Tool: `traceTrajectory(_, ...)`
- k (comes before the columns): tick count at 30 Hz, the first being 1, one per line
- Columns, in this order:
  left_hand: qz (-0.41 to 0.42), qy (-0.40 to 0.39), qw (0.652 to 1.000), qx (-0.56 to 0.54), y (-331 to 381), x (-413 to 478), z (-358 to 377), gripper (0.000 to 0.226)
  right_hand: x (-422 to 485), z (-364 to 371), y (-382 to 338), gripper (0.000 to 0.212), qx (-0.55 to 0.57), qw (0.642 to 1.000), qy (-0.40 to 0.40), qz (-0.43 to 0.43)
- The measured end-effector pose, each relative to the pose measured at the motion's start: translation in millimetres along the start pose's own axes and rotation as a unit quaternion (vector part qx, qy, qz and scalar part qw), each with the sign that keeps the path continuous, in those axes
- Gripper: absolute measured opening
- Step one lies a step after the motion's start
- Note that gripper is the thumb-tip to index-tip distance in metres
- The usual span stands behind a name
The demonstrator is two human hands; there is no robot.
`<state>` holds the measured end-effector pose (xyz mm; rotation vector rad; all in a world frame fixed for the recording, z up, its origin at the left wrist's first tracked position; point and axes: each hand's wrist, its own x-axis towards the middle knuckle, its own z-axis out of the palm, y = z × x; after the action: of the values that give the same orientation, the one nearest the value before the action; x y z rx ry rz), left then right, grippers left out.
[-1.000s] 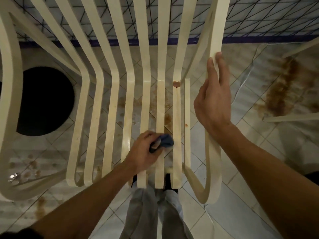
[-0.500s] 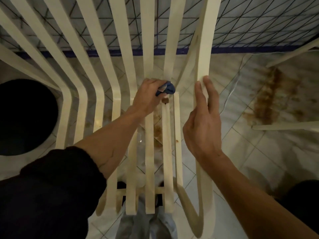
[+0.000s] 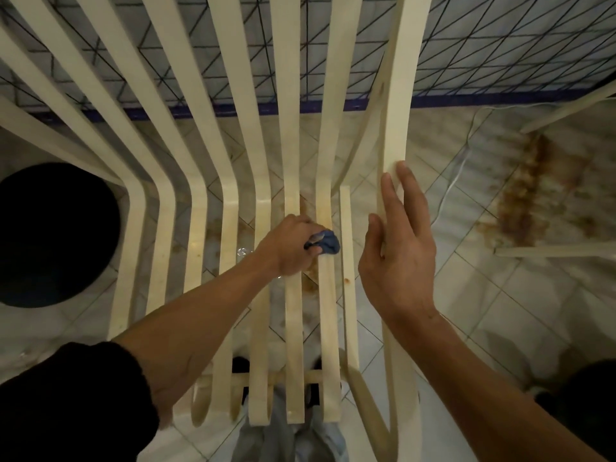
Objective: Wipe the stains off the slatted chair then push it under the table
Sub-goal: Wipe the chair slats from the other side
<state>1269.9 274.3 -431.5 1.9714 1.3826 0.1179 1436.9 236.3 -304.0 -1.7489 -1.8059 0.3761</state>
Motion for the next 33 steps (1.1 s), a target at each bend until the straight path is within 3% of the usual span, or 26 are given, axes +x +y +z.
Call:
traceTrajectory(4, -0.013, 0.105, 0.994, -0.002, -9, 35, -14, 0.011, -1, -1, 0, 0.05, 0.017, 1.0, 0.01, -0.011)
traceTrajectory(7, -0.009, 0.137, 0.99, -0.016, -16, 56, -17, 0.014, 1, 0, 0, 0.049, 0.014, 1.0, 0.013, -0.017)
traceTrajectory(12, 0.013, 0.046, 0.999, -0.014, -9, 18, 4, 0.031, 1, 0, 0, 0.046, 0.0, 1.0, 0.019, -0.017)
traceTrajectory(15, 0.056, 0.011, 0.998, -0.009, -4, -21, 20, 0.027, 0, -1, 0, 0.046, 0.012, 1.0, 0.016, -0.024)
traceTrajectory(19, 0.069, 0.016, 0.997, -0.007, -4, -15, 11, 0.012, 2, -2, -1, 0.049, 0.024, 0.999, 0.008, -0.028)
traceTrajectory(22, 0.047, 0.053, 0.997, 0.033, -6, 15, 1, 0.021, 1, -2, 0, 0.05, 0.027, 0.999, 0.004, -0.03)
traceTrajectory(27, 0.022, 0.055, 0.998, 0.038, -1, 31, -7, 0.005, 0, -2, 1, 0.054, 0.041, 0.998, 0.007, -0.038)
traceTrajectory(33, 0.063, 0.005, 0.998, 0.031, 12, -39, 17, 0.024, -1, -2, 2, 0.053, 0.051, 0.998, 0.008, -0.043)
